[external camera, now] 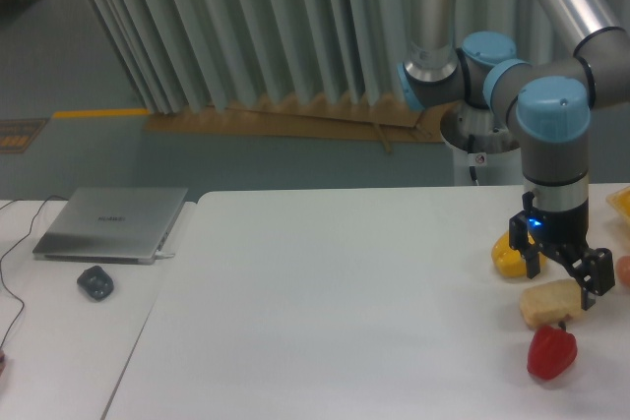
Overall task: Place the red peppers in a basket
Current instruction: 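Move the gripper over the yellow pepper and lower it, then shift the gripper over the red pepper and descend onto it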
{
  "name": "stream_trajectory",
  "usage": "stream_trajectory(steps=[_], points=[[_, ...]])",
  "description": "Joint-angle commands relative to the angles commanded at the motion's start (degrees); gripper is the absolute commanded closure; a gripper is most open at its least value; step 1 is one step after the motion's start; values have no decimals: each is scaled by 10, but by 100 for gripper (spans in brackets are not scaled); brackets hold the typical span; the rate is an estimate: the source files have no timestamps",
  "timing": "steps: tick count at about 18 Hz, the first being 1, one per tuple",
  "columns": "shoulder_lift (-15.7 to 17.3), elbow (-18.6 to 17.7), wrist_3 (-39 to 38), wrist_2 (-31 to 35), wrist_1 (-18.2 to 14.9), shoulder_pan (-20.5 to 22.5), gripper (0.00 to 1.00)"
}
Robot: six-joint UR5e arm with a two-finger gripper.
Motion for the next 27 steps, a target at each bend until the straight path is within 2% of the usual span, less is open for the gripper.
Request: stream_trajectory(steps=[11, 22, 27], points=[[-33, 3, -25, 3, -3, -21, 0], [-47, 34, -11, 3, 2, -15, 0], [-53, 34, -2, 3, 10, -13, 0]])
